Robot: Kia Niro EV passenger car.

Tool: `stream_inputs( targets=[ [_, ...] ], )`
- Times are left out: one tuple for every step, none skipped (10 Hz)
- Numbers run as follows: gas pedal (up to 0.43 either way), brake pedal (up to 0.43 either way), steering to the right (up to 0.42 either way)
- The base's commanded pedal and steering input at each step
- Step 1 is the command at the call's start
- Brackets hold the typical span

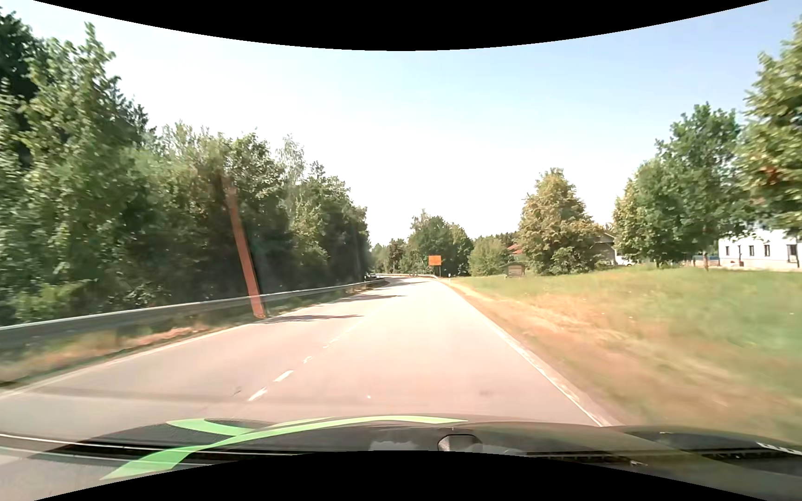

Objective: Follow the waypoints while adhering to traffic rules and regulations

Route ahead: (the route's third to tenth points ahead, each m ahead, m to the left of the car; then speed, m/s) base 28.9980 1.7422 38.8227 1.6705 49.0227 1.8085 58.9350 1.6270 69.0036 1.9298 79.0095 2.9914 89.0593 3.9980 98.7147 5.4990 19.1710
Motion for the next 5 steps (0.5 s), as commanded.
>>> stream_inputs(
  targets=[
    [0.098,0.0,0.003],
    [0.118,0.0,0.002],
    [0.13,0.0,0.002],
    [0.15,0.0,0.002],
    [0.157,0.0,0.002]
  ],
)
